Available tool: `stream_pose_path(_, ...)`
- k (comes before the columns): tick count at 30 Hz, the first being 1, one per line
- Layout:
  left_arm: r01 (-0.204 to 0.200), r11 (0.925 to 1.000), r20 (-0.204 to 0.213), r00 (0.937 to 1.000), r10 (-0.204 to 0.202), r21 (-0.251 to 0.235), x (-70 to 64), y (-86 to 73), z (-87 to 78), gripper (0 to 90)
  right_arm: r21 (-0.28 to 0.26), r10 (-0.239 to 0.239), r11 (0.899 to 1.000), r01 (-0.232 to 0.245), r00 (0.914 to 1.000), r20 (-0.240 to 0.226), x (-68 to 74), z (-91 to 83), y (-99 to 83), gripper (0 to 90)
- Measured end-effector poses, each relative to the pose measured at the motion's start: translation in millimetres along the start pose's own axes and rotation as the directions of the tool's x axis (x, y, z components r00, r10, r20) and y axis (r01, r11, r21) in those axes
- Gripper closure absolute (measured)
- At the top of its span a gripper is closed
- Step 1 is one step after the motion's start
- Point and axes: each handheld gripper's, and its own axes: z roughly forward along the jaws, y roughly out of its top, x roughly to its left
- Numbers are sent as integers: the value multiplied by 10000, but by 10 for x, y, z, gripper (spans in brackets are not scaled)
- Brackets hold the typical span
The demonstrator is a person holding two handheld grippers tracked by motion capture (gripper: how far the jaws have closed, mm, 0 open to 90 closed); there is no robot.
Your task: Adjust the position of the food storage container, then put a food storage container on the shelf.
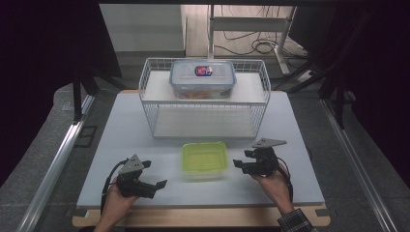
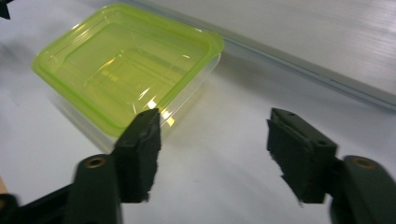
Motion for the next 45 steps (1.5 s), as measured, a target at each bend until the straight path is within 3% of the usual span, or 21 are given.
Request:
stream_pose_path(6, -24, 10000, 8, 10000, 24, 26, 2, -1, 4, 46, 111, 172, 9998, -169, 9995, -274, -19, 30, -15, 301)
stream_pose_path(13, -78, 10000, -62, 9999, 79, 54, 2, 1, -6, 47, 220, 433, 9988, -427, 9987, -280, -22, 6, -16, 457)
stream_pose_path(16, -104, 9999, -85, 9999, 104, 54, -3, 4, -7, 47, 180, 855, 9962, -849, 9957, -358, -26, 0, -7, 507)
stream_pose_path(21, -97, 9999, -115, 9999, 97, 48, -1, 4, -11, 47, -32, 1705, 9852, -1713, 9823, -778, -3, 48, 16, 511)
stream_pose_path(22, -85, 10000, -117, 9999, 86, 41, -1, 3, -11, 47, -62, 1892, 9817, -1905, 9781, -873, 0, 64, 23, 511)
stream_pose_path(25, -93, 9999, -123, 9999, 94, 39, -2, 4, -13, 47, -83, 2692, 9621, -2724, 9546, -1275, -2, 143, 38, 511)
stream_pose_path(30, -129, 9999, -127, 9998, 129, 43, -6, 6, -13, 47, 80, 3426, 9385, -3452, 9278, -1477, -15, 311, 79, 575)
stream_pose_path(35, -127, 9999, -119, 9998, 127, 31, -2, 5, -17, 47, 398, 4343, 8996, -4349, 8814, -1856, -81, 420, 96, 615)
stream_pose_path(38, -133, 9999, -115, 9998, 133, 38, -4, 5, -16, 47, 613, 4706, 8813, -4687, 8582, -2050, -122, 492, 82, 643)
stream_pose_path(43, -149, 9999, -120, 9998, 150, 53, -6, 6, -13, 47, 975, 5109, 8590, -5026, 8290, -2276, -144, 566, 71, 719)
stream_pose_path(45, -146, 9999, -122, 9998, 147, 47, -5, 6, -15, 47, 1112, 5347, 8443, -5243, 8100, -2408, -159, 585, 66, 739)
